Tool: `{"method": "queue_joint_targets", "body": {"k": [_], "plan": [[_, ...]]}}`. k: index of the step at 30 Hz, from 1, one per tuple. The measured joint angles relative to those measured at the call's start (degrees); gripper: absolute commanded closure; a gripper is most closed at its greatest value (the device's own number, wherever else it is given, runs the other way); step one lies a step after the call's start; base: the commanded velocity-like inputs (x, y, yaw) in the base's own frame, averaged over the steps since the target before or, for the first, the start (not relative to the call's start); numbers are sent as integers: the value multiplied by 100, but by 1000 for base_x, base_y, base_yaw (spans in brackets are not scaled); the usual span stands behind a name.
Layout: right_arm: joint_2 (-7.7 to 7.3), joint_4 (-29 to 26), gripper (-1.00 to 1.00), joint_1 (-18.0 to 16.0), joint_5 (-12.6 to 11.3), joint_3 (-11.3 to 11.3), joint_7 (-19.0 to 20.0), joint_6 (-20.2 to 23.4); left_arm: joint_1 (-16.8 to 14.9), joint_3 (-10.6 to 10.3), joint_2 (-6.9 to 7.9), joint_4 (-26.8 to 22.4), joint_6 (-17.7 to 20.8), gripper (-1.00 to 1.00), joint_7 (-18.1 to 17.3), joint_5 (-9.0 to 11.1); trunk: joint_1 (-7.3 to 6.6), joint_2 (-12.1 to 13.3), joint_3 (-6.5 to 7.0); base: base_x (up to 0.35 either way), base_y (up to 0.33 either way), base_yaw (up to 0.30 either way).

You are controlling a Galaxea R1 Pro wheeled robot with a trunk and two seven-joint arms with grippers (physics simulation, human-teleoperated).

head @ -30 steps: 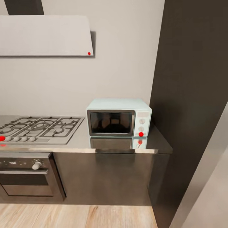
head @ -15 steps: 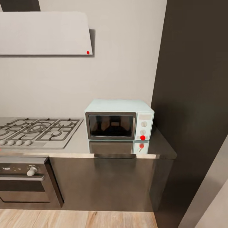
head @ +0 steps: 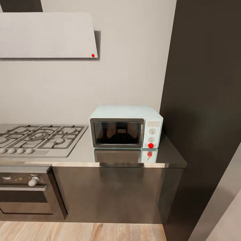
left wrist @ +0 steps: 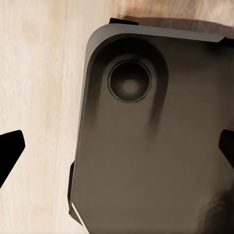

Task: In the kitchen, take the popcorn bag from the countertop, put it into the microwave, and heat it until the popcorn is cooked so the cooked popcorn ends up inside the bag.

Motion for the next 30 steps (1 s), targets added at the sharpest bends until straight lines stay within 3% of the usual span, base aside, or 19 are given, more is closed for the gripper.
{"method": "queue_joint_targets", "body": {"k": [8, 16, 23, 26, 28, 30], "plan": [[-9, -118, -100, -1, 49, -29, -2, -5, 0, -2, 0, 0, 0, -100, 0, 0, 0, 0, 0, 0, 0, 0], [2, -1334, -100, -5, 56, -34, 4, 489, 0, -1, 1, 0, 0, -100, 0, 0, 0, 0, 0, 0, 0, 0], [-3, -1747, -100, -7, 62, -27, 21, 731, 0, -8, 0, 0, 0, -100, -1, -4, 0, 0, 0, 0, 0, 0], [30, -2619, -100, -11, 294, -15, 16, 991, 0, -7, 0, 1, 0, -100, 0, -6, 0, 0, 1, 0, 0, 0], [121, -3737, -100, -11, 566, -25, -49, 1918, 0, -2, -1, 1, 0, -100, 0, -1, 0, 0, 1, 0, 0, 0], [184, -4295, -100, -10, 596, -26, -72, 2281, 0, -1, -1, 0, 0, -100, 0, -1, 0, 0, 1, 0, 0, 0]]}}
